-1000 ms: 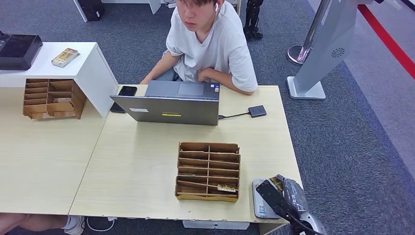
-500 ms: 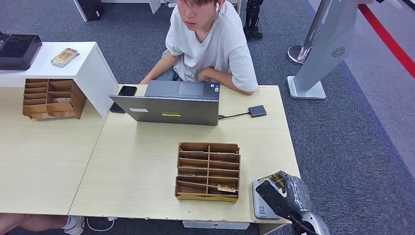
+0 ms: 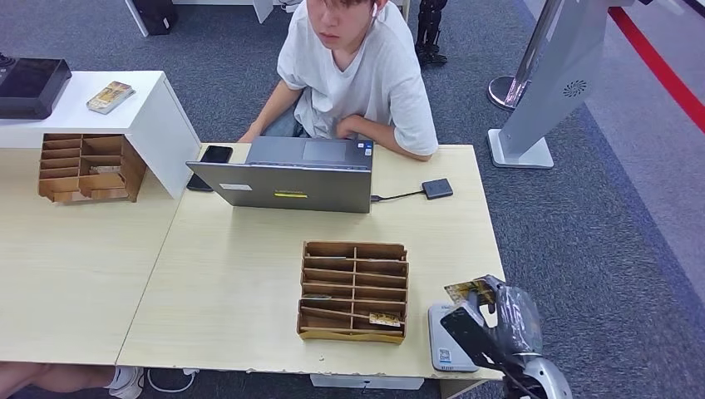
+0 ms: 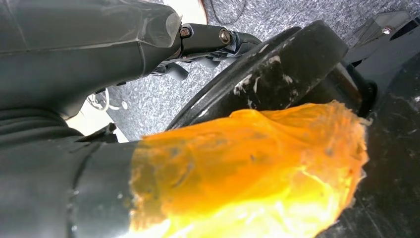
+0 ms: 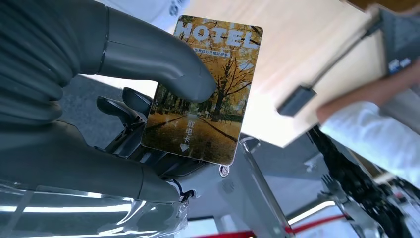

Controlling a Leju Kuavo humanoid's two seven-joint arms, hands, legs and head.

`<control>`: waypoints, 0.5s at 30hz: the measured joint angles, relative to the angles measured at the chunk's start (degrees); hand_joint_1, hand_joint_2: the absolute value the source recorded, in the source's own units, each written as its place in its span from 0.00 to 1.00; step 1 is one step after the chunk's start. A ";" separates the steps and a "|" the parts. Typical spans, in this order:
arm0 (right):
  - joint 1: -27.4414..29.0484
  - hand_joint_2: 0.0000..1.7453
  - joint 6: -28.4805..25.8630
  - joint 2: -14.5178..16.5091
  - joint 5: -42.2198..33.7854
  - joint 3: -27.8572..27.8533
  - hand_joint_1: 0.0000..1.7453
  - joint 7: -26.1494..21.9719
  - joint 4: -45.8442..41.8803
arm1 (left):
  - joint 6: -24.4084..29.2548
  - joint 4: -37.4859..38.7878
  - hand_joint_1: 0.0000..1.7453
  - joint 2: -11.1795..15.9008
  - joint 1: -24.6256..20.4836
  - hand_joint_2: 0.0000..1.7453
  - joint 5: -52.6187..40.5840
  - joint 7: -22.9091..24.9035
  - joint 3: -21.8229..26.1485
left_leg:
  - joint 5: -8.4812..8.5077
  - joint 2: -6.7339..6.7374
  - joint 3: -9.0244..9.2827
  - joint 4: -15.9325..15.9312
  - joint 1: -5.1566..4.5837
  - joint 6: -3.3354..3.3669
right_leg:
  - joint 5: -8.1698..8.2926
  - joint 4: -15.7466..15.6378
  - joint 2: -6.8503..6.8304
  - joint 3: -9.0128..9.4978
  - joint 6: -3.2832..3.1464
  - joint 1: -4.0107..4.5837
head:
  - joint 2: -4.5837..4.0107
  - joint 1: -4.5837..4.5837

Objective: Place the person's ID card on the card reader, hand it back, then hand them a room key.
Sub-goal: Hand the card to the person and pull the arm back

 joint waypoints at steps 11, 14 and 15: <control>-0.33 1.00 -5.93 2.19 -1.03 0.09 1.00 -8.50 -6.50 | 0.00 0.23 0.00 -0.10 -0.04 0.00 0.81 -0.42 -0.98 | 0.00 0.00 -0.02 0.00 0.00 0.00 | 0.00 0.01 0.00 0.00 0.00 0.00 | -0.01 0.00; -1.64 1.00 -7.05 2.76 -0.85 0.66 1.00 -10.01 -8.18 | 0.00 0.24 0.00 -0.10 -0.11 0.00 0.81 -0.44 -1.33 | 0.01 0.00 -0.01 0.00 0.00 0.00 | 0.00 0.01 0.00 0.00 0.00 0.00 | -0.01 0.00; -2.26 1.00 -7.22 2.90 -0.78 0.98 1.00 -10.35 -8.63 | 0.00 0.24 0.00 -0.10 -0.14 0.00 0.80 -0.44 -1.44 | 0.01 0.01 -0.01 0.00 0.00 0.00 | 0.00 0.01 0.01 0.00 0.00 0.00 | -0.01 0.00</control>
